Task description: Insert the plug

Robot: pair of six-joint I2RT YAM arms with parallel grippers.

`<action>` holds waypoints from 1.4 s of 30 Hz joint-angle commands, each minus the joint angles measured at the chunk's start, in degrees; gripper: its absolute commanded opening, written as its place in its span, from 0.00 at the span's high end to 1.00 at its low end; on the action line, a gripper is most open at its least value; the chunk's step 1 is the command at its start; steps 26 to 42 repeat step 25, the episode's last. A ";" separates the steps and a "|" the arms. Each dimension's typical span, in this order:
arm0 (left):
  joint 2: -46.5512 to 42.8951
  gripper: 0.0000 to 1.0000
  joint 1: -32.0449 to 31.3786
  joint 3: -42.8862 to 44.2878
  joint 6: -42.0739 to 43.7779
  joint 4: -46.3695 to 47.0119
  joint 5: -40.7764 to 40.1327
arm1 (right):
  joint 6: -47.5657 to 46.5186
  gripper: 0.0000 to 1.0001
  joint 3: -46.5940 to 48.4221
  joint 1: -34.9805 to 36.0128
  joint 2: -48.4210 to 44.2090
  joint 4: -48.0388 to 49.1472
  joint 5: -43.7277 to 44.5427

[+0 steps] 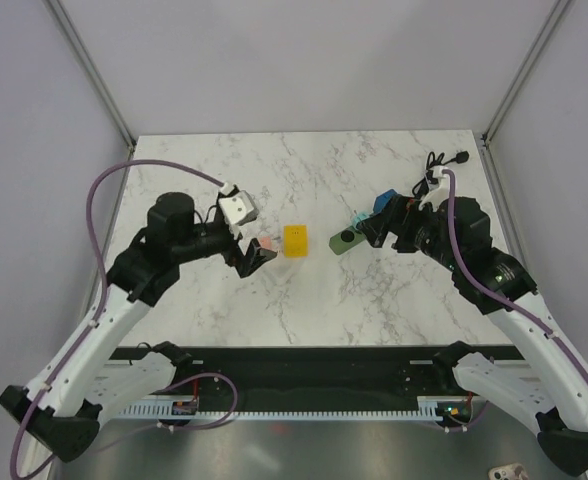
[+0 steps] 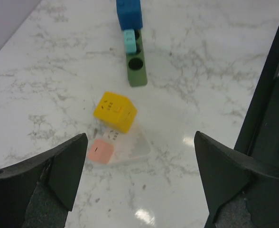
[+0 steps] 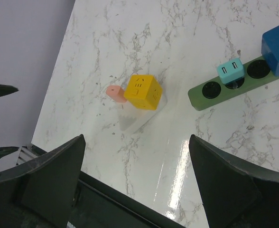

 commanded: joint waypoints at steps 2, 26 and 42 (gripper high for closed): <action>-9.66 0.00 -0.08 -9.91 -25.75 24.13 1.09 | -0.48 0.02 1.40 -0.21 0.05 -0.66 4.09; -12.85 0.00 0.00 -5.72 -43.39 24.51 -4.75 | -2.95 0.02 0.70 -0.29 -6.19 1.71 8.94; -12.85 0.00 0.00 -5.72 -43.39 24.51 -4.75 | -2.95 0.02 0.70 -0.29 -6.19 1.71 8.94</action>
